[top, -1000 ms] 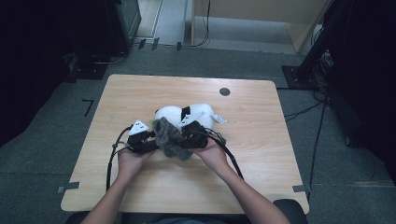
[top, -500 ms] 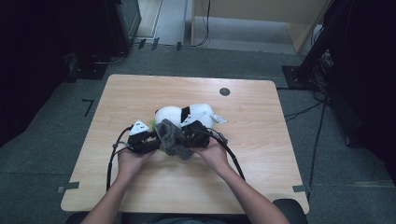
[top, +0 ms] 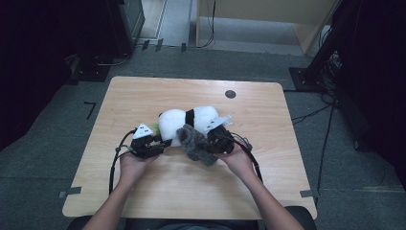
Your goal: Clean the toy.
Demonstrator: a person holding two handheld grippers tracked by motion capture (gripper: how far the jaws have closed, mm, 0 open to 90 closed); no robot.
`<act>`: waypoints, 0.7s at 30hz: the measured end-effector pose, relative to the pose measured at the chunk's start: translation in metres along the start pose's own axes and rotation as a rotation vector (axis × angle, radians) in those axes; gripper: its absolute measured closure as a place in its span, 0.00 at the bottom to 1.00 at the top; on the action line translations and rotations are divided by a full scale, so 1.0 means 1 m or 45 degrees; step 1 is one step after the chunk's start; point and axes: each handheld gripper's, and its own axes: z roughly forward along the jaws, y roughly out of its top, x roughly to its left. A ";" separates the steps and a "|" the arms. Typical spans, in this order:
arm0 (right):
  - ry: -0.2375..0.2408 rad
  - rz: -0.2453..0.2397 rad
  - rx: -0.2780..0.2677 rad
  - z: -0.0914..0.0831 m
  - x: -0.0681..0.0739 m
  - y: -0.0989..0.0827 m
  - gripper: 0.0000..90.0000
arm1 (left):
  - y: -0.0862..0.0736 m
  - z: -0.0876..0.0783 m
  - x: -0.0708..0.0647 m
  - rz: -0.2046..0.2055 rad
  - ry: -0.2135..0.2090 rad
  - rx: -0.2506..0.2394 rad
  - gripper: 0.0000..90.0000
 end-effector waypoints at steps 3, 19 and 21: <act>-0.008 0.009 -0.008 -0.011 -0.008 -0.010 0.85 | 0.000 0.000 0.001 0.005 -0.006 0.002 0.62; -0.102 0.165 -0.032 -0.041 -0.057 -0.042 0.85 | 0.000 0.000 0.002 0.004 -0.009 0.004 0.62; -0.096 0.157 -0.038 -0.044 -0.056 -0.042 0.85 | 0.000 0.000 0.002 0.003 -0.009 0.004 0.62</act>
